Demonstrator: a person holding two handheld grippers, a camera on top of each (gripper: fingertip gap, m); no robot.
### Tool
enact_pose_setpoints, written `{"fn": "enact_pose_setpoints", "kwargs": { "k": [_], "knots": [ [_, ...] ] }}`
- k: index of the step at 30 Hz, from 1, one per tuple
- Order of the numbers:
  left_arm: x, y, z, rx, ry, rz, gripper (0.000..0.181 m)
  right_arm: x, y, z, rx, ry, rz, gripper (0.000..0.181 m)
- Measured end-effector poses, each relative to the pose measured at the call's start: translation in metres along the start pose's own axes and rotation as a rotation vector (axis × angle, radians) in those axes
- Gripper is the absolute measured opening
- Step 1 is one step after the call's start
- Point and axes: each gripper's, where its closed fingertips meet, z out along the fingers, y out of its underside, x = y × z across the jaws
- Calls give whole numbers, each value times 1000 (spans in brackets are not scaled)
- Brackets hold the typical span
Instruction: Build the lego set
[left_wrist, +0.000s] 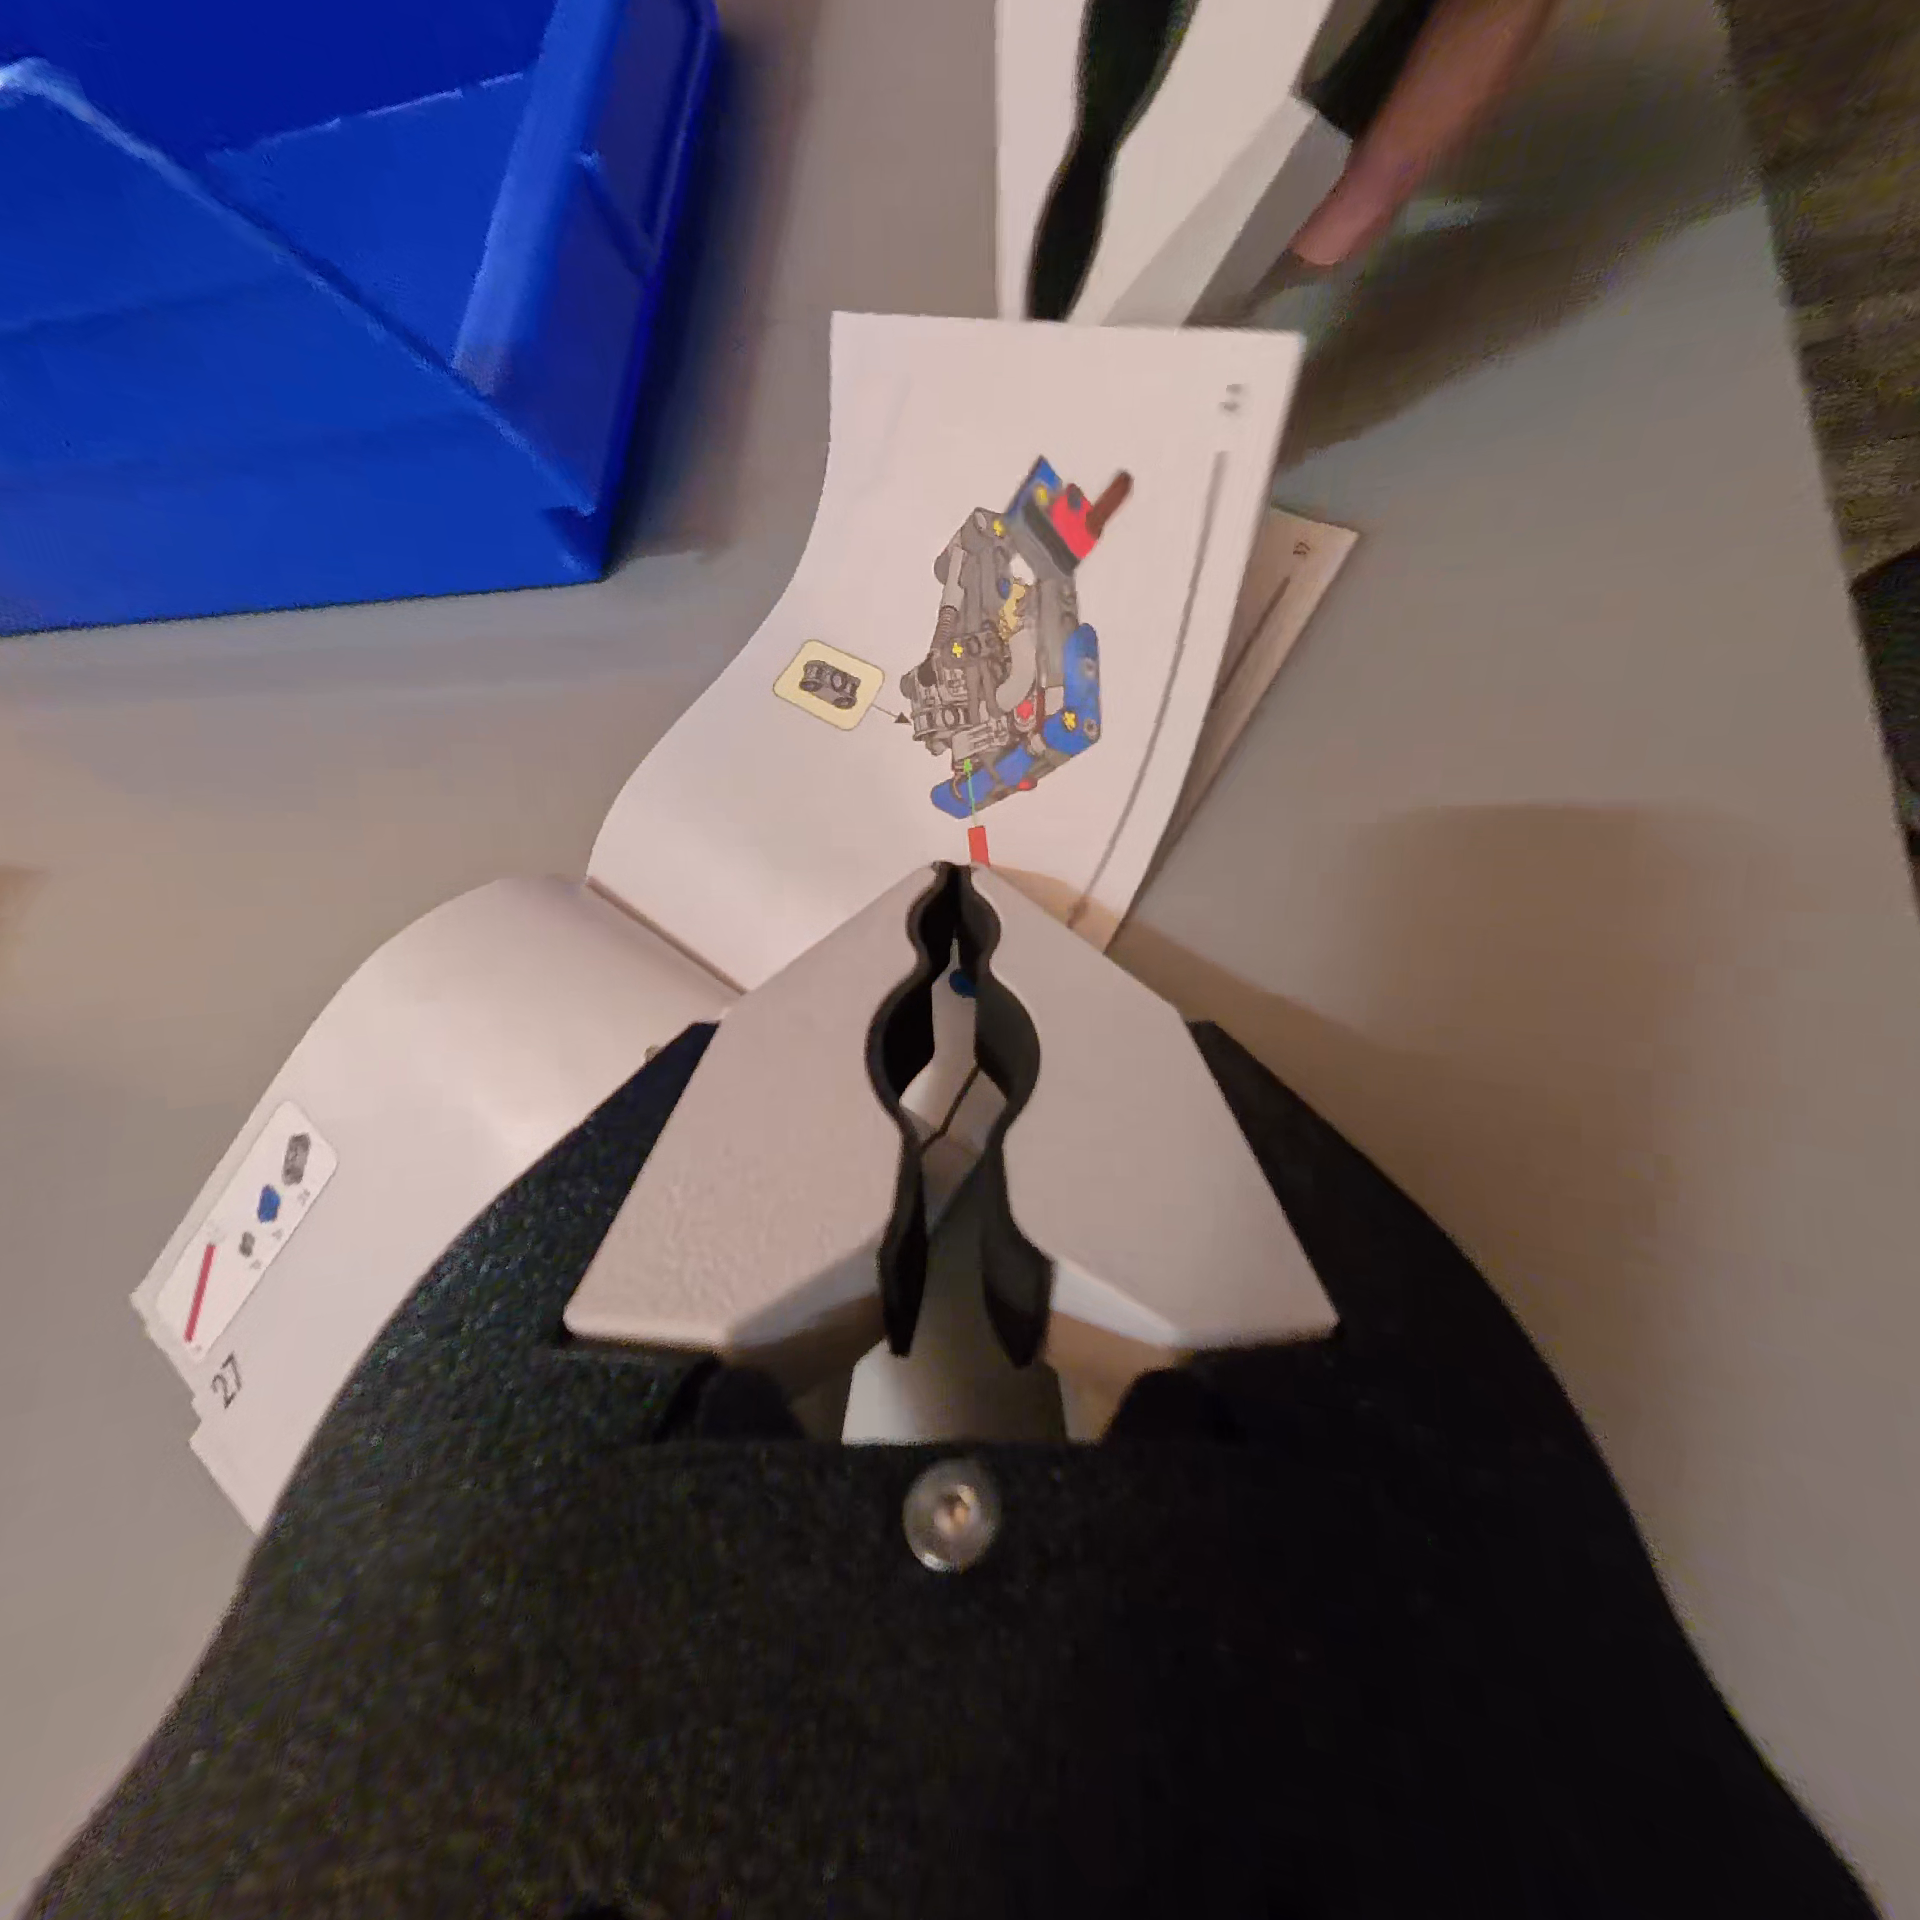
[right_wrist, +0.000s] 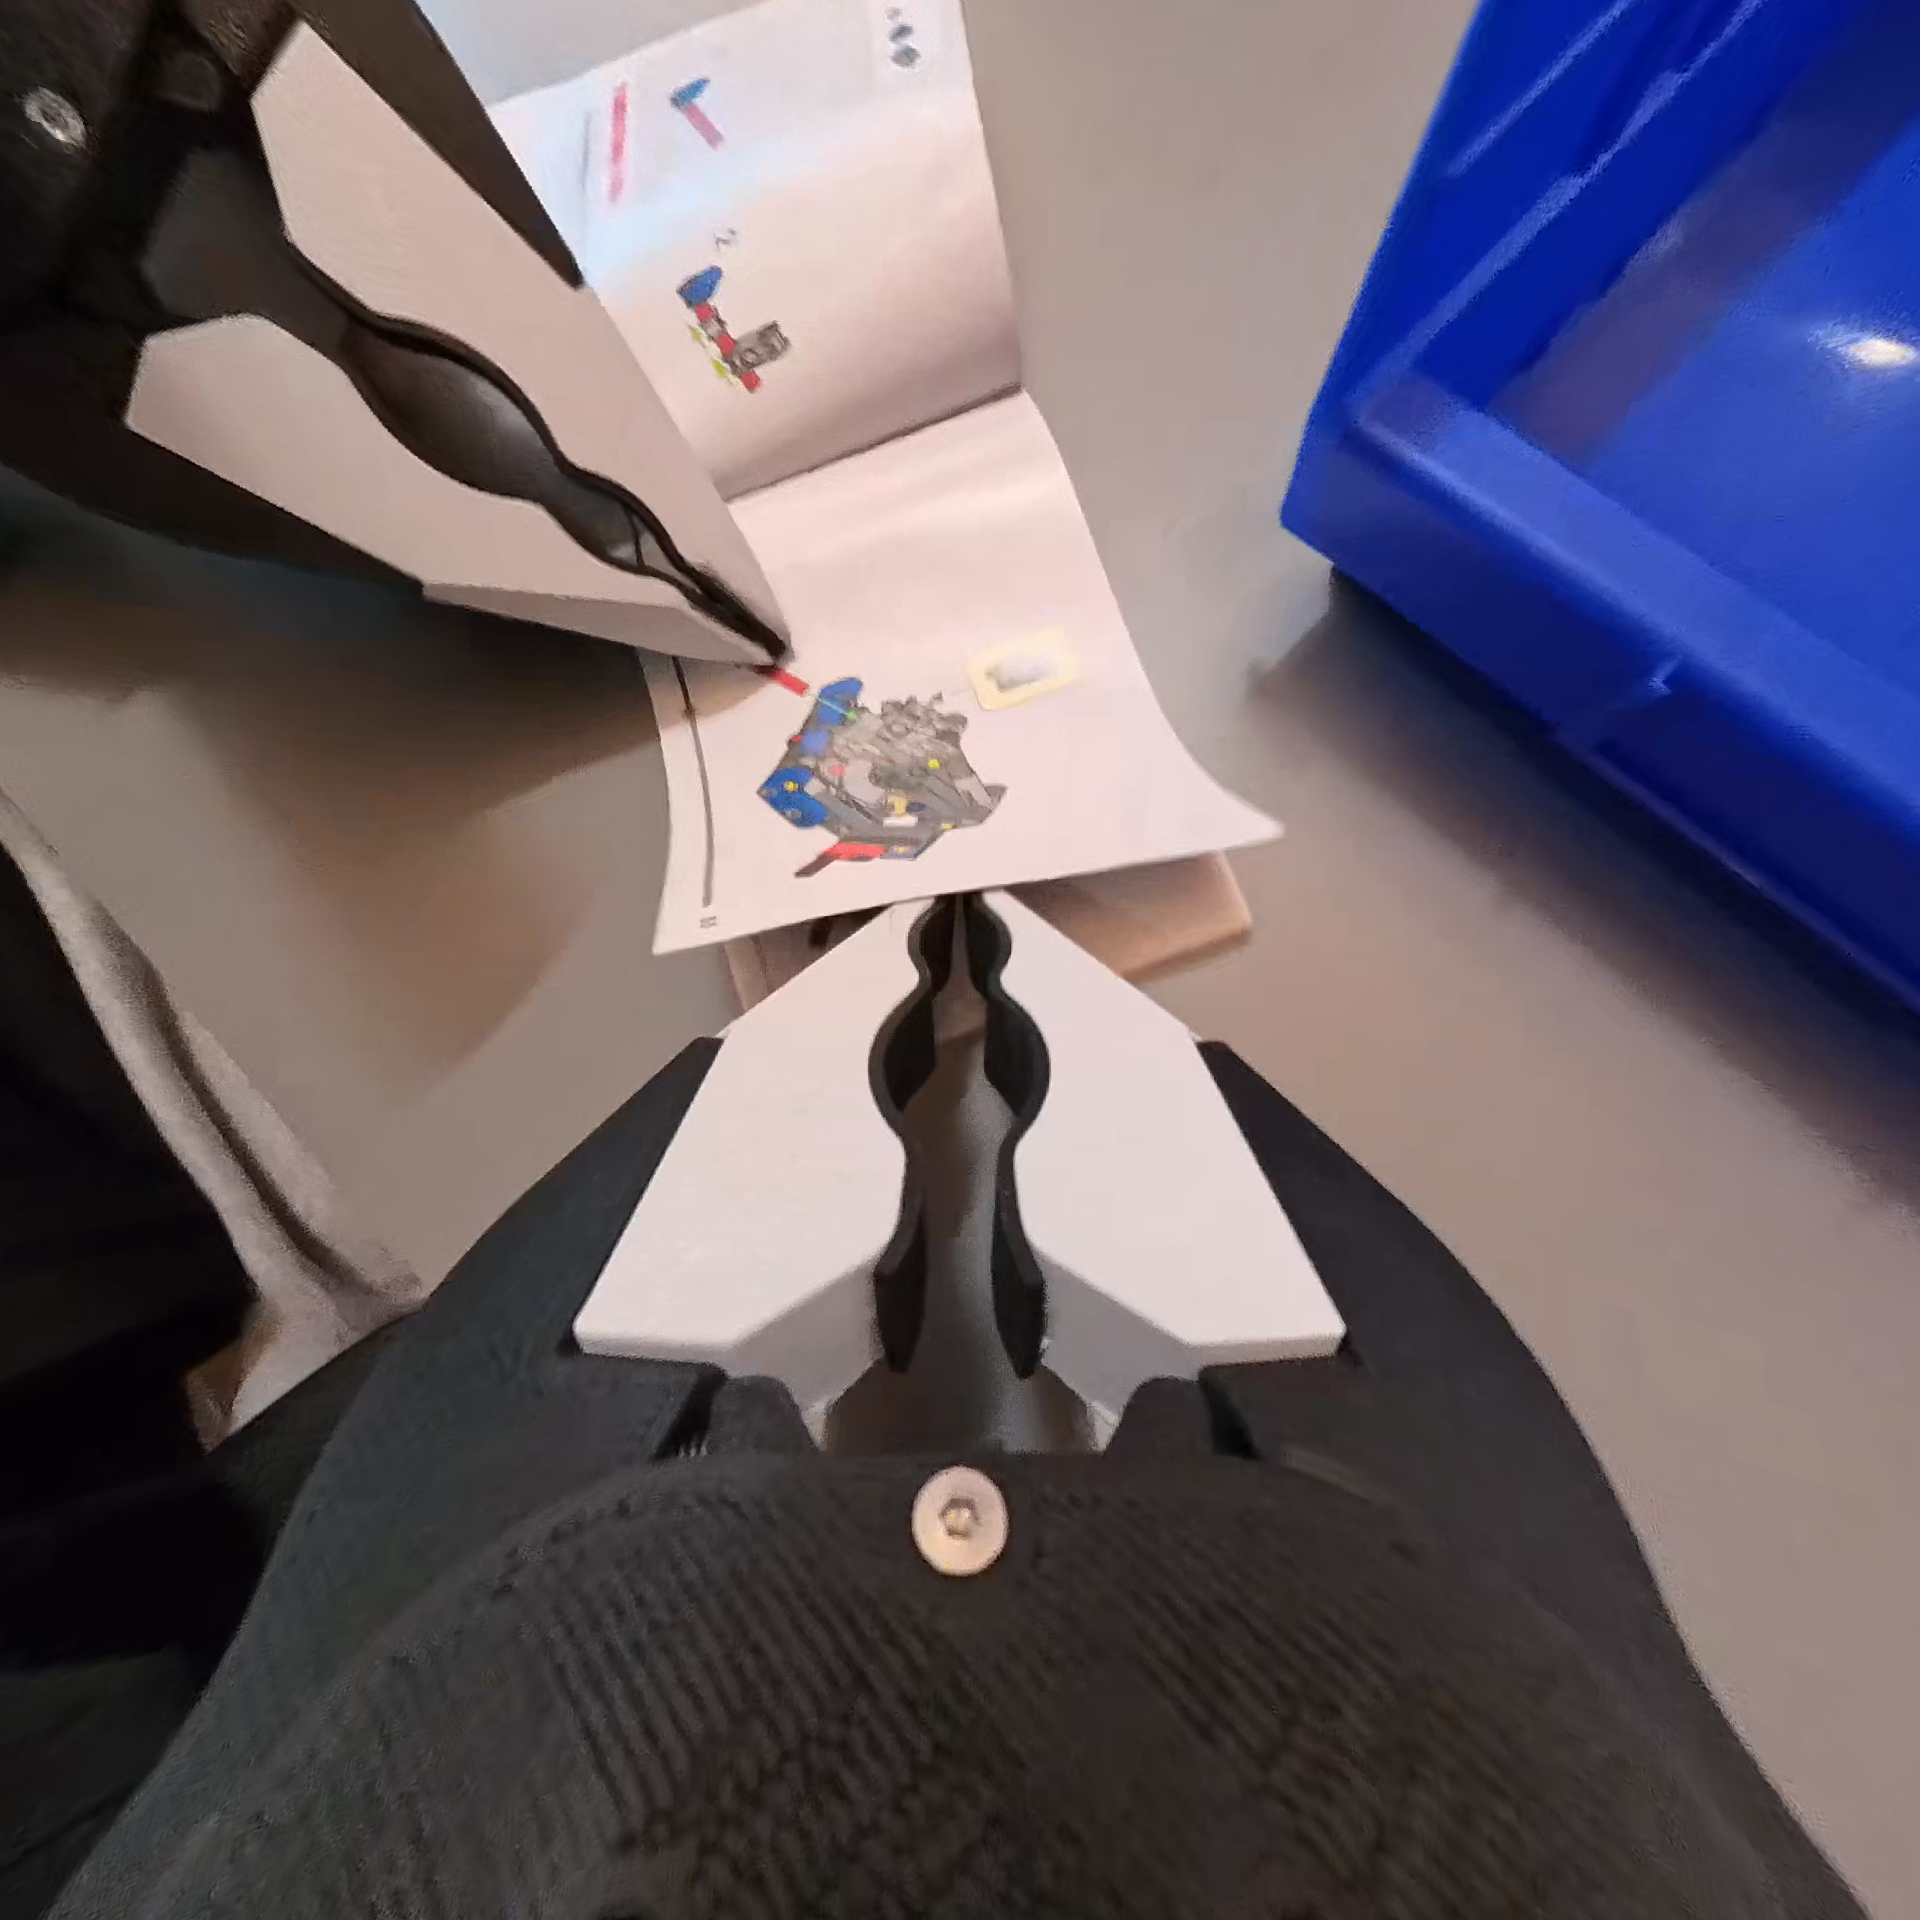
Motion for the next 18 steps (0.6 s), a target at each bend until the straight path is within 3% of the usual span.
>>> {"fn": "enact_pose_setpoints", "kwargs": {
  "k": [4,8,13,18],
  "knots": [
    [10,-7,5,9,49,13,0,-5,10,8,-82,86,27,4],
    [15,-11,7,18,56,51,0,-10,18,3,-61,197,-3,0],
    [27,-25,8,52,73,48,0,-13,25,-4,-59,188,-14,0],
    [30,-19,11,-2,68,99,0,-12,23,-2,-1,183,21,0]
  ]
}}
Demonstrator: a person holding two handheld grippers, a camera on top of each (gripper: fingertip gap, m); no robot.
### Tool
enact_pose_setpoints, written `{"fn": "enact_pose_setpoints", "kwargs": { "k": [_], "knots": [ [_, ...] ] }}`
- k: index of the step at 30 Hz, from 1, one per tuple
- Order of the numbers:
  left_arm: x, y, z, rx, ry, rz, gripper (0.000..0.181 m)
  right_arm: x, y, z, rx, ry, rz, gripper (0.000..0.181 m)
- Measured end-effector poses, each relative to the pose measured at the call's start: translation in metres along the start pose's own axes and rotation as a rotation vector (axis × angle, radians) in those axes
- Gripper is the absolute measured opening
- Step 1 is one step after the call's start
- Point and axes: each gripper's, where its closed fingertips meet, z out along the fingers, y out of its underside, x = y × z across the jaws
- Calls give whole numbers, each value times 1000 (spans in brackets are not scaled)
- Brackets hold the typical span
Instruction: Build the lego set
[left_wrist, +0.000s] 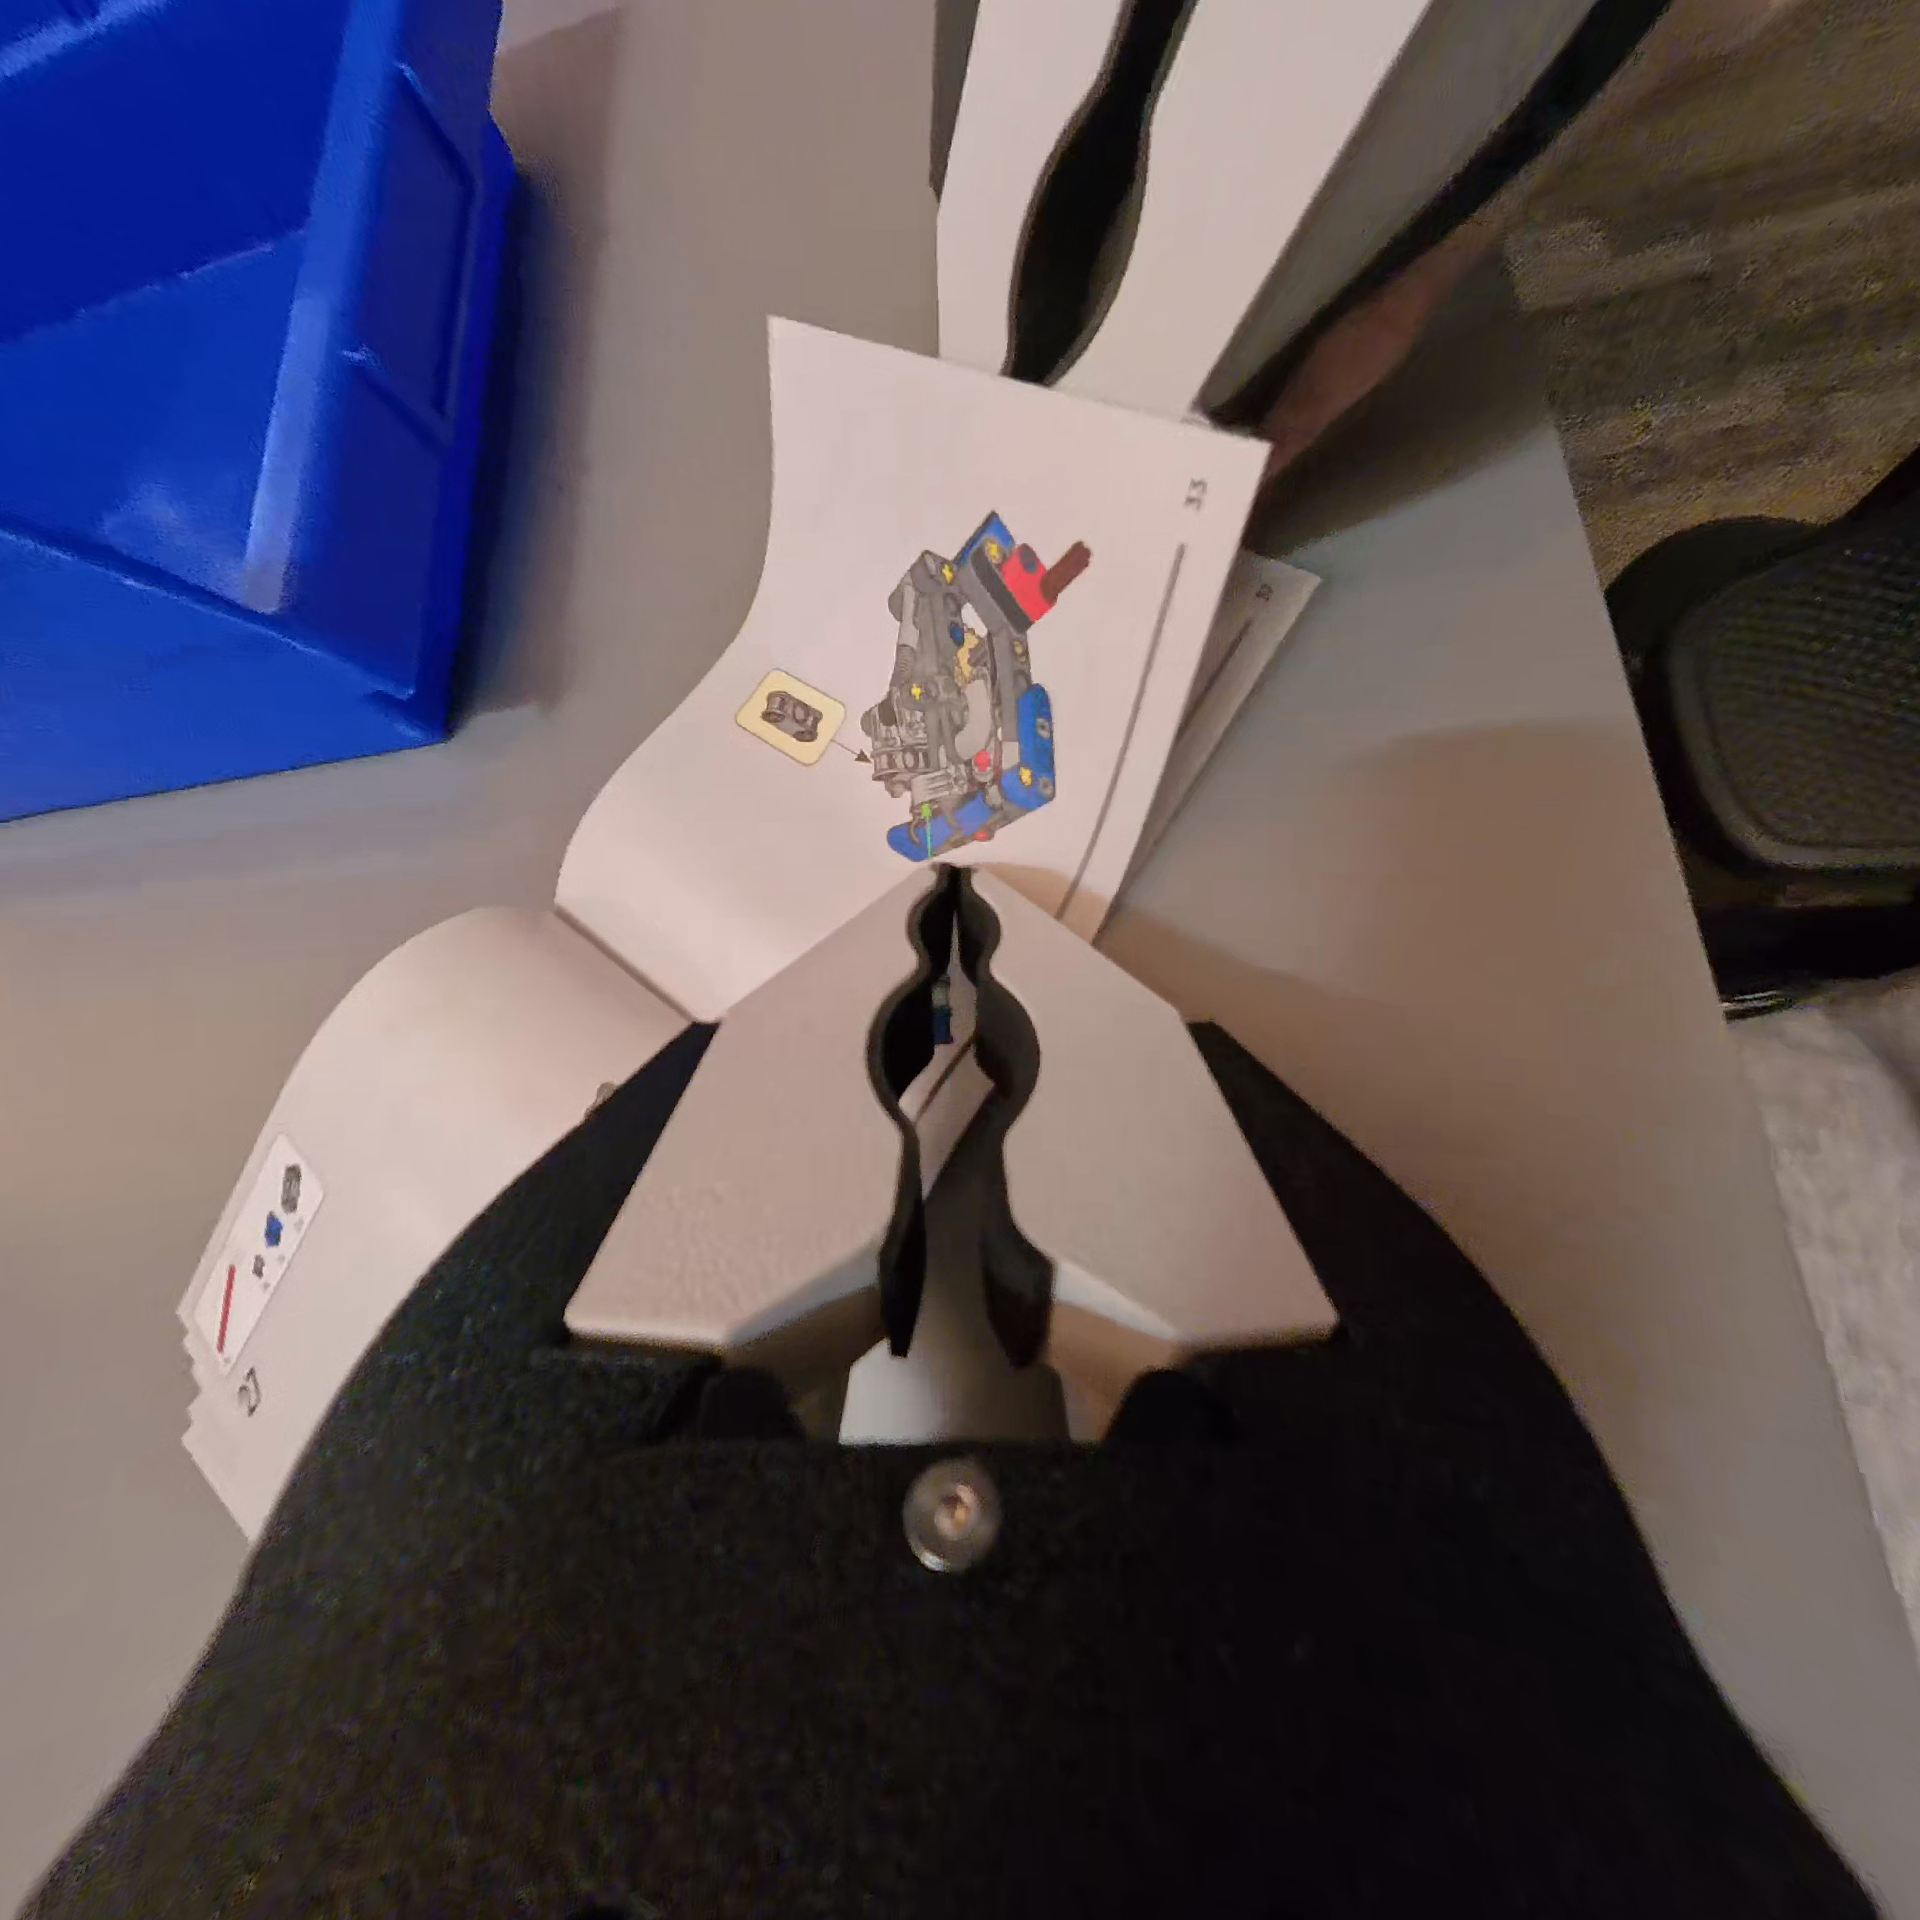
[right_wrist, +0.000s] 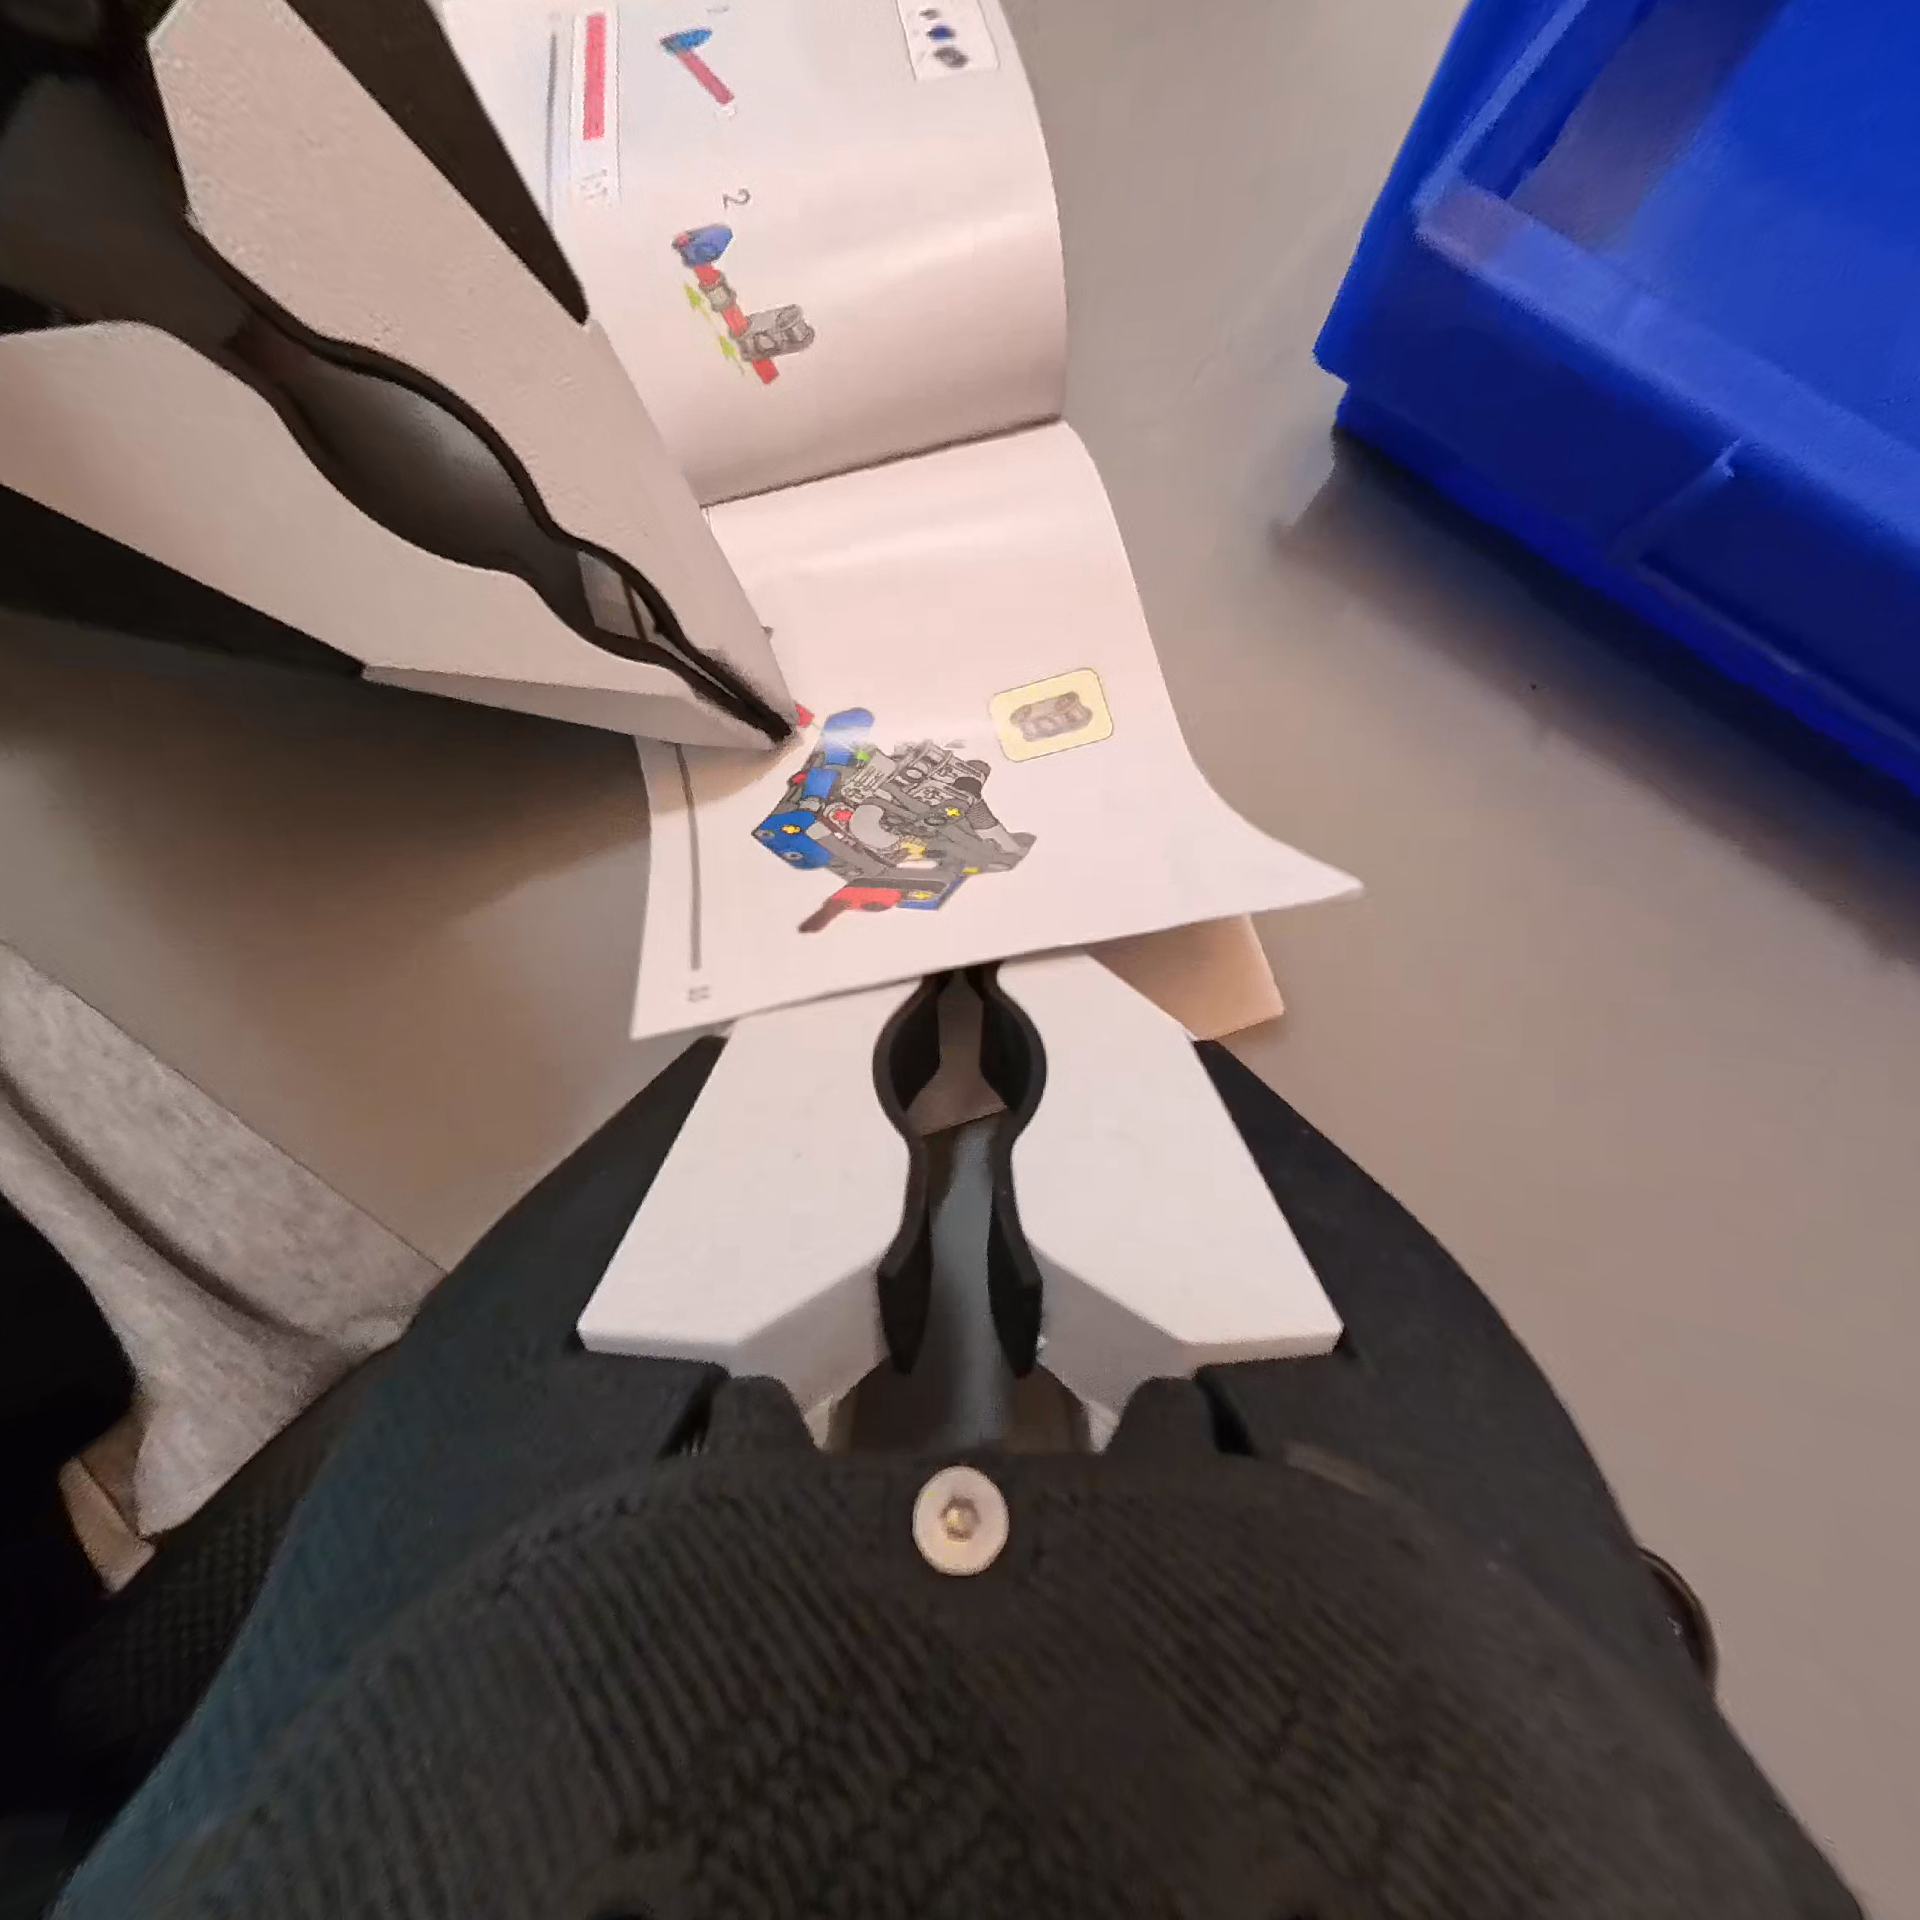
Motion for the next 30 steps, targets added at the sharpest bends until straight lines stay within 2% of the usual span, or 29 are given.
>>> {"fn": "enact_pose_setpoints", "kwargs": {
  "k": [6,22,27,30],
  "knots": [
    [1,2,-2,-19,-34,56,0,4,-4,3,107,-14,55,0],
    [1,15,-18,-48,-180,210,0,5,-3,1,153,-16,55,0],
    [3,16,-20,-60,-148,169,0,9,-3,1,157,-1,67,0],
    [8,5,-17,-32,-131,130,0,8,-3,1,158,-8,56,0]
  ]
}}
